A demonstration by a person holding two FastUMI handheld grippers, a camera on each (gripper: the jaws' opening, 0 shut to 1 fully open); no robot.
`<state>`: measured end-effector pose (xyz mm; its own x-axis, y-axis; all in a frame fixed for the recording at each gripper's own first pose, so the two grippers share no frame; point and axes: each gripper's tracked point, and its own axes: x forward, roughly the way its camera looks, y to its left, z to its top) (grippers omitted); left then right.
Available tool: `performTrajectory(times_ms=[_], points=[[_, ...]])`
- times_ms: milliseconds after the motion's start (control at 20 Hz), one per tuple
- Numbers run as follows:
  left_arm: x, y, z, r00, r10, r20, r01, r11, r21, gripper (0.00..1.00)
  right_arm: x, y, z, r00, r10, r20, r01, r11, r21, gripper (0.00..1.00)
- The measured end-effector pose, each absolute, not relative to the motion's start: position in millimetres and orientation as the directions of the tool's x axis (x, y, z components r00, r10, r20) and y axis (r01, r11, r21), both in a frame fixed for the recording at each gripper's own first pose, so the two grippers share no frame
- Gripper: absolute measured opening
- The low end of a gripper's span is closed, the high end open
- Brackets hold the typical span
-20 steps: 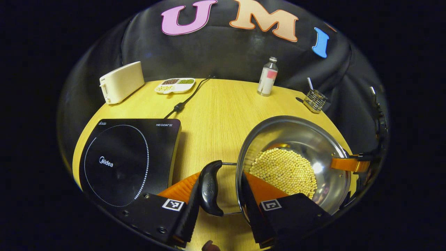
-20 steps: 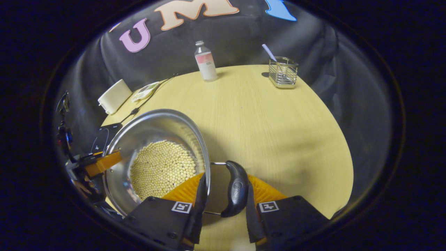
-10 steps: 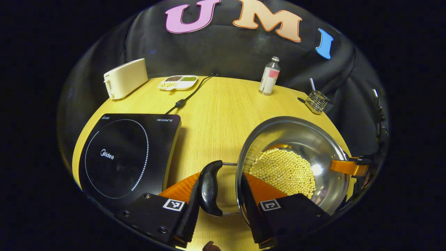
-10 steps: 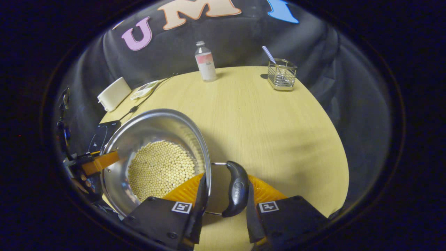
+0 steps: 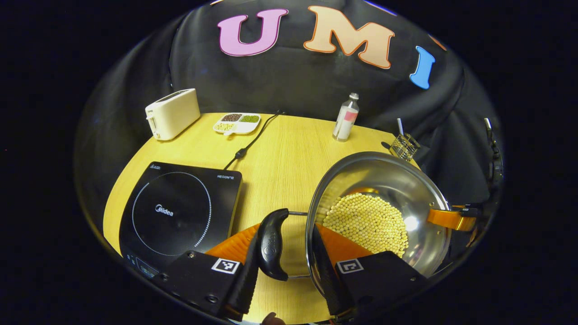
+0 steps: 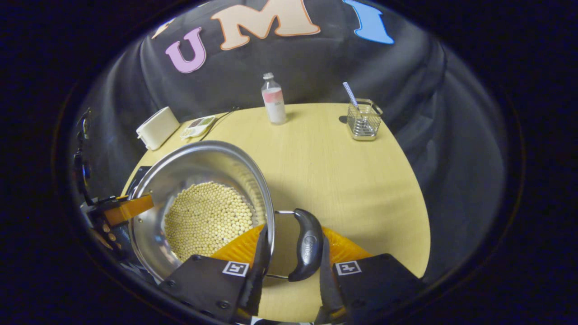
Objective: First push the handle of the pot to place it horizontally, then grasp the pot with both hands and set it on the induction cooktop.
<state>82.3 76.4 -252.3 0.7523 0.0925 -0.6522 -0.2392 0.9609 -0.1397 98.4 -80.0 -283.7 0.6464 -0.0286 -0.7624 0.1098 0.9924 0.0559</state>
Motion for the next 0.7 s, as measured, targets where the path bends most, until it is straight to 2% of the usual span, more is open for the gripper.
performTrajectory(times_ms=[50, 100, 150, 200, 250, 400, 450, 700], points=[[82.7, 78.8, -246.0, 0.757, 0.09, -0.648, -0.232, 0.963, -0.138, 0.65, 99.1, -77.3, -278.6, 0.65, -0.031, -0.759, 0.112, 0.992, 0.055, 0.5], [82.8, 81.8, -240.9, 0.759, 0.086, -0.645, -0.226, 0.964, -0.138, 0.63, 97.7, -74.2, -273.7, 0.655, -0.037, -0.755, 0.115, 0.992, 0.051, 0.55], [82.1, 85.5, -238.1, 0.76, 0.078, -0.645, -0.218, 0.966, -0.14, 0.65, 97.3, -70.2, -269.1, 0.655, -0.046, -0.754, 0.122, 0.992, 0.045, 0.5], [80.6, 90.1, -235.2, 0.76, 0.071, -0.646, -0.214, 0.966, -0.146, 0.65, 97.2, -66.5, -264.9, 0.654, -0.053, -0.754, 0.131, 0.99, 0.044, 0.5], [80.7, 94.8, -233.1, 0.757, 0.059, -0.651, -0.205, 0.967, -0.151, 0.64, 96.4, -60.9, -261.6, 0.653, -0.062, -0.755, 0.14, 0.989, 0.041, 0.55], [76.6, 115.0, -227.4, 0.753, 0.025, -0.658, -0.191, 0.964, -0.183, 0.63, 96.9, -39.2, -252.7, 0.653, -0.089, -0.752, 0.164, 0.986, 0.027, 0.55], [75.5, 124.8, -226.7, 0.751, 0.018, -0.66, -0.189, 0.964, -0.188, 0.63, 97.9, -29.4, -251.7, 0.653, -0.094, -0.752, 0.169, 0.985, 0.024, 0.5], [59.2, 181.6, -225.5, 0.742, 0.027, -0.67, -0.19, 0.967, -0.172, 0.65, 104.3, 31.6, -258.9, 0.645, -0.083, -0.76, 0.177, 0.983, 0.043, 0.5]])
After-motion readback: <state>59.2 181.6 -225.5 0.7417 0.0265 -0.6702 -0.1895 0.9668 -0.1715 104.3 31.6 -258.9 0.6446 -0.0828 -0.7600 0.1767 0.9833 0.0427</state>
